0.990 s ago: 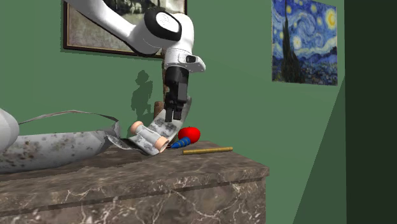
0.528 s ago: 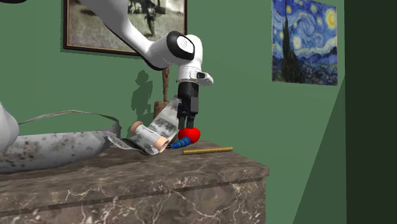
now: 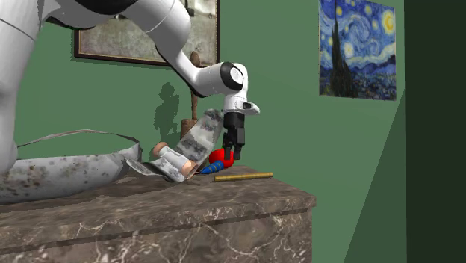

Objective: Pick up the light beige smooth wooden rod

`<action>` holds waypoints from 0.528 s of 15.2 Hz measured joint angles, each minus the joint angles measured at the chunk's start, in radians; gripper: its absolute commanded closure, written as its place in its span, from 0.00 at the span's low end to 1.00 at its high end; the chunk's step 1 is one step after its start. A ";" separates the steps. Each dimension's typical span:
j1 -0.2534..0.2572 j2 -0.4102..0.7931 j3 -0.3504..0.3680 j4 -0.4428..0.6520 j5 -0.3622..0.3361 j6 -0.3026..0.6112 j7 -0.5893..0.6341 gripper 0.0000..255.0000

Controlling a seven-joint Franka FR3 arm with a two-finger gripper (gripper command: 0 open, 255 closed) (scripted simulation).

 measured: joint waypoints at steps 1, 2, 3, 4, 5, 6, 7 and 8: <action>0.014 0.039 -0.001 0.044 -0.016 -0.011 0.017 0.00; 0.032 0.088 -0.003 0.094 -0.036 -0.015 0.038 0.00; 0.053 0.139 -0.006 0.157 -0.055 -0.035 0.056 0.00; 0.074 0.183 -0.008 0.214 -0.071 -0.053 0.075 0.00; 0.092 0.235 -0.016 0.276 -0.090 -0.065 0.083 0.00; 0.116 0.283 -0.021 0.337 -0.104 -0.083 0.098 0.00; 0.138 0.329 -0.027 0.388 -0.118 -0.089 0.112 0.00; 0.159 0.377 -0.034 0.462 -0.131 -0.116 0.114 0.00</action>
